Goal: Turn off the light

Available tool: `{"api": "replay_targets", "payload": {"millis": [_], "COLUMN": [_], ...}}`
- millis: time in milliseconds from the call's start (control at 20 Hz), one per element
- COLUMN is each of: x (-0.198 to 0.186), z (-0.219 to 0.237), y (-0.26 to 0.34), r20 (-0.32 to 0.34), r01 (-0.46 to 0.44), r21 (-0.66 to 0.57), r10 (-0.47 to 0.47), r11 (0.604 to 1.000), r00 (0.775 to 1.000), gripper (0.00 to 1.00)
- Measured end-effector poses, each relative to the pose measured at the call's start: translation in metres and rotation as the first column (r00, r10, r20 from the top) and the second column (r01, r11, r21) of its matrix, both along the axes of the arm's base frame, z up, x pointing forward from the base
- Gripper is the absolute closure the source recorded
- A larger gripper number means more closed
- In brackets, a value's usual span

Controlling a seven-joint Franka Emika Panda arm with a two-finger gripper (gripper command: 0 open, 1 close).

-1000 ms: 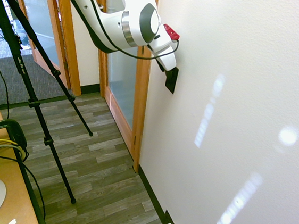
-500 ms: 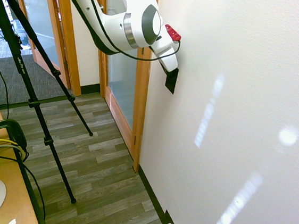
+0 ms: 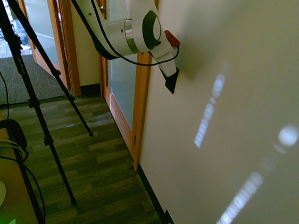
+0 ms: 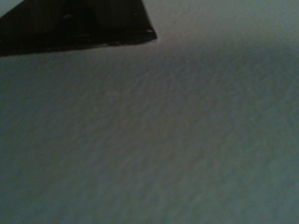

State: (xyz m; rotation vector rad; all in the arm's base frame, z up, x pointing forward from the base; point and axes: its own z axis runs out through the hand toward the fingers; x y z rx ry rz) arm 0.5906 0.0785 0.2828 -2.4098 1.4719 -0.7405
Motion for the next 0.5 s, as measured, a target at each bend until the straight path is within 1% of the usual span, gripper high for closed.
{"api": "replay_targets", "payload": {"millis": [350,500], "x": [-0.015,-0.039], "z": [0.007,0.014], "y": [-0.006,0.001], "r20": [0.053,0.058], "r01": [-0.028,-0.040], "r21": [0.035,0.055], "r10": [0.026,0.037], "r11": [0.999,0.998], "r00": [0.998,0.998], "gripper": [0.00,0.00]}}
